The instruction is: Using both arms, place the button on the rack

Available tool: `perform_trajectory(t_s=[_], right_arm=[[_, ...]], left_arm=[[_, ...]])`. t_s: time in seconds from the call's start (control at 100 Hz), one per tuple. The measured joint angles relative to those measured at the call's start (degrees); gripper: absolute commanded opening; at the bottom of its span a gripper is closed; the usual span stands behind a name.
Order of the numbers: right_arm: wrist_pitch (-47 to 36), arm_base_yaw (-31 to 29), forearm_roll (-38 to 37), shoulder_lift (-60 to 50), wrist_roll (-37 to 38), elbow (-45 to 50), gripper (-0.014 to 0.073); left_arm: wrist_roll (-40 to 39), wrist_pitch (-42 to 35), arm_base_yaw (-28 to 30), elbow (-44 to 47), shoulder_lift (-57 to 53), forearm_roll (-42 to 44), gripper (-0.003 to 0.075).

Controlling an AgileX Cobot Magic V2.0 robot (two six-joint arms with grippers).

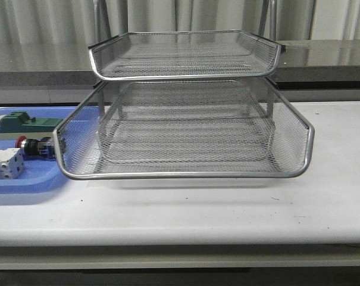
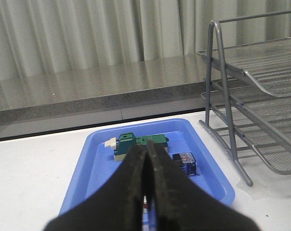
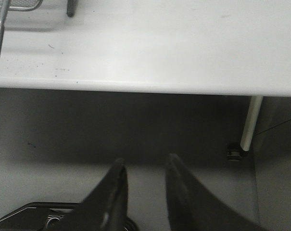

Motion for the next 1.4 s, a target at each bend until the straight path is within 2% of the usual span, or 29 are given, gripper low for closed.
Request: perform_trajectory(t_s=[0.14, 1.12, 1.32, 1.4], right_arm=[[-0.24, 0.0, -0.25, -0.14, 0.28, 0.0, -0.0077], [-0.45, 0.0, -0.59, -0.14, 0.28, 0.0, -0.007], [-0.45, 0.0, -0.59, -0.14, 0.28, 0.0, -0.007], [-0.45, 0.0, -0.59, -0.14, 0.28, 0.0, -0.007]], left_arm=[[0.0, 0.0, 0.0, 0.0, 0.0, 0.0, -0.002], [0.0, 0.0, 0.0, 0.0, 0.0, 0.0, -0.002], [0.0, -4.39, 0.0, 0.0, 0.0, -0.12, -0.002], [0.0, -3.85, 0.0, -0.22, 0.0, -1.64, -0.002]])
